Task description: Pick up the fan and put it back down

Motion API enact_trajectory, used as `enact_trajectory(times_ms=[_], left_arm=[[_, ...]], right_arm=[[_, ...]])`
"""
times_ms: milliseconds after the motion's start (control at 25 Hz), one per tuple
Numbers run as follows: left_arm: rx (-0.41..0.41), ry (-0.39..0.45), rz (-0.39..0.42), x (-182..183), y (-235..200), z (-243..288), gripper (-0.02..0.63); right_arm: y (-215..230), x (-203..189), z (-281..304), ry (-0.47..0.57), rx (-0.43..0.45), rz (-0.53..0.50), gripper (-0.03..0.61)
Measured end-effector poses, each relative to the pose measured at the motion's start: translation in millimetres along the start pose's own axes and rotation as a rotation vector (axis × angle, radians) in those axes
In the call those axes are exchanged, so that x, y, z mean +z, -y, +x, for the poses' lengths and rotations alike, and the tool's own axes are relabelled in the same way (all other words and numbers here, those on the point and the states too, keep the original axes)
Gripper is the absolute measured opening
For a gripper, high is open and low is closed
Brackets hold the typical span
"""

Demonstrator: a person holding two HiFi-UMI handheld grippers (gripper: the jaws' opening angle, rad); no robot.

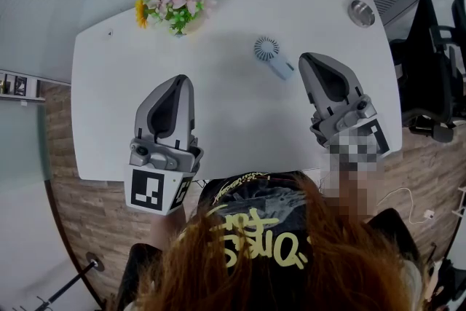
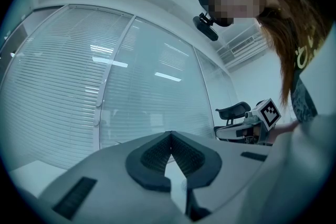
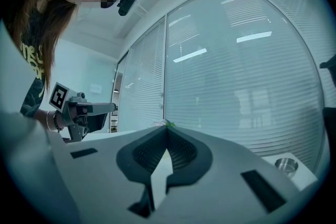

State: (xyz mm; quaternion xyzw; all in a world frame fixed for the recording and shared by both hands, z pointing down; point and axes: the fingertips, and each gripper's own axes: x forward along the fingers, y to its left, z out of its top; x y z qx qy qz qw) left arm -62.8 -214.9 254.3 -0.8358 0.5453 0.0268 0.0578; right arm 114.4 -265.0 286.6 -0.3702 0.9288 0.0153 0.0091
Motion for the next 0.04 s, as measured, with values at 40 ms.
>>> enact_trajectory(times_ms=[40], left_arm=[[0.0, 0.004, 0.002, 0.7, -0.1, 0.6, -0.008]], right_arm=[[-0.1, -0.3, 0.0, -0.001, 0.001, -0.001, 0.003]])
